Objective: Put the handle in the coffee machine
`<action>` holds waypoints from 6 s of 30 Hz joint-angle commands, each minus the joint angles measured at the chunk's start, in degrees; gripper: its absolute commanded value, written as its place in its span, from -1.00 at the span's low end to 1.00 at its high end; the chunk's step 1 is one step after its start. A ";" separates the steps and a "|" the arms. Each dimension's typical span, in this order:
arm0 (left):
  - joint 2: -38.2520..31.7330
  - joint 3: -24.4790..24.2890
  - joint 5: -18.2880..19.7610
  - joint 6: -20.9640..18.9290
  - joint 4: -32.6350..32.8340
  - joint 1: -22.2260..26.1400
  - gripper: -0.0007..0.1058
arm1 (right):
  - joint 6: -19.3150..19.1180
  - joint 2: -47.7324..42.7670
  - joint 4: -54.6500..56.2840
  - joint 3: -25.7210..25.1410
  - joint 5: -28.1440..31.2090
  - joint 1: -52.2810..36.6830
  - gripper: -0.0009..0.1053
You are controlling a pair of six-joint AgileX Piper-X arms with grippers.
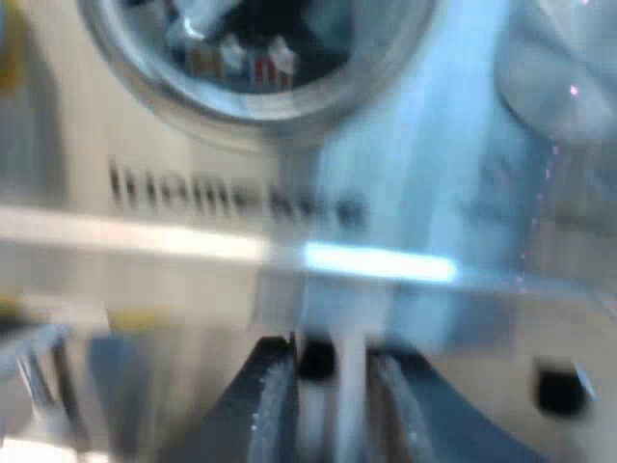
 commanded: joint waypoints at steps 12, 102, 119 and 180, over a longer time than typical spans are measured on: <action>-6.40 4.80 0.68 -11.23 -6.36 -2.47 -0.98 | 1.26 -21.25 13.42 11.57 0.95 6.30 -0.58; -48.89 -6.76 -27.90 -13.70 -7.53 4.72 0.61 | 15.11 -54.95 87.30 -8.71 -55.79 -55.19 0.44; -65.87 -5.53 -28.26 -12.24 2.35 4.72 0.61 | 5.95 -71.77 96.29 -8.71 -63.56 -70.31 0.44; -76.19 26.76 -23.95 -15.90 -4.65 3.58 0.61 | 9.02 -94.44 97.62 20.28 -68.35 -66.67 0.44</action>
